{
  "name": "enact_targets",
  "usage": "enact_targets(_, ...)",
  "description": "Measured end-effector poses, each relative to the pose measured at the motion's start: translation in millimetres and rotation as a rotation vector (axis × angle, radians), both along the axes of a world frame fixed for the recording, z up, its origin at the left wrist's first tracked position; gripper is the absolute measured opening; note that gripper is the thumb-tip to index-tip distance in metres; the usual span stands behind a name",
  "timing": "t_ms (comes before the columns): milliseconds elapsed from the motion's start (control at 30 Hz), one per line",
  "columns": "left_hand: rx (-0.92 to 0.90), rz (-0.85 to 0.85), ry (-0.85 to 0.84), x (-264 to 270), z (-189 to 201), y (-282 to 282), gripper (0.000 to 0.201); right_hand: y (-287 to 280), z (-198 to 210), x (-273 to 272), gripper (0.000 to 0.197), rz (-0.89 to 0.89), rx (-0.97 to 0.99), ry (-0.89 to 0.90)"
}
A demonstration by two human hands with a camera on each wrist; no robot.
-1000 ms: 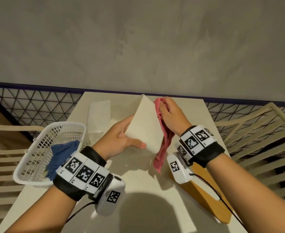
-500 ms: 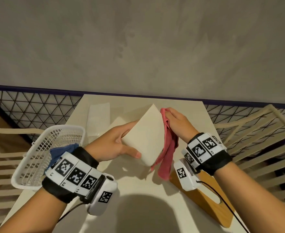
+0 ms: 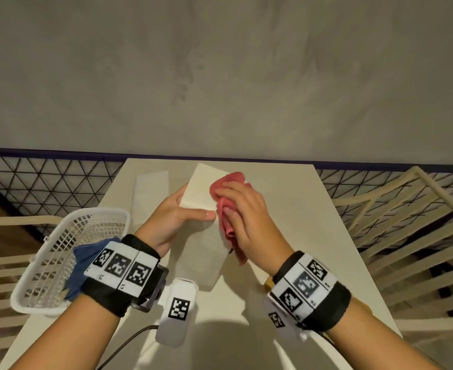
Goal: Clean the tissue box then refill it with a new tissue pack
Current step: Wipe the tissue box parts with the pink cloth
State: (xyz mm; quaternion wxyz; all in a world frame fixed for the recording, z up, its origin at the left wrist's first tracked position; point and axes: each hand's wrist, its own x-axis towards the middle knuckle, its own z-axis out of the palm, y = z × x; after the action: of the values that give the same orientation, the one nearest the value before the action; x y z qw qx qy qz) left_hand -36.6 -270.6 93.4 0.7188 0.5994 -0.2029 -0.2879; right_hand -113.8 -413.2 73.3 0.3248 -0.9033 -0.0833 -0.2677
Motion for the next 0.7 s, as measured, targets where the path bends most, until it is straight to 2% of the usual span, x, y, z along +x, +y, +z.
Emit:
enact_targets(67, 0.030, -0.035, 0.014, -5.9, -1.3, -1.1, 0.056, -15.8, -2.2, 11.8, 0.036, -0.109, 0.165, 0.036)
enact_targets(133, 0.018, -0.061, 0.027, -12.3, -1.9, -3.7, 0.056, -27.7, 1.4, 25.1, 0.032, -0.215, 0.455, 0.117)
enact_targets(200, -0.024, -0.037, 0.037, -17.8, -2.4, -9.2, 0.058, -28.4, 8.9, 31.4, 0.031, -0.239, 0.687, 0.193)
enact_targets(267, -0.066, 0.026, 0.047, -21.9, -2.5, -16.2, 0.060, -22.2, 18.4, 27.7, 0.033, -0.218, 0.654, 0.177)
enact_targets(400, -0.105, 0.065, 0.016, -24.5, 7.4, -25.6, 0.057, -11.9, 24.0, 9.8, 0.037, -0.175, 0.355, 0.068)
enact_targets(467, -0.097, 0.061, -0.031, -24.8, 12.9, -26.4, 0.062, -10.5, 18.4, -0.1, 0.039, -0.152, 0.372, -0.016)
enact_targets(533, -0.102, 0.066, -0.052, -25.7, 15.0, -27.0, 0.063, -10.9, 14.7, -5.3, 0.033, -0.135, 0.596, -0.066)
enact_targets(600, -0.144, 0.072, -0.015, -28.4, 17.4, -27.6, 0.054, -15.5, 9.7, -1.8, 0.031, -0.079, 0.945, -0.033)
enact_targets(700, -0.193, 0.108, 0.004, -32.1, 26.3, -28.5, 0.045, -24.5, -7.4, 10.3, 0.067, -0.007, 1.265, 0.172)
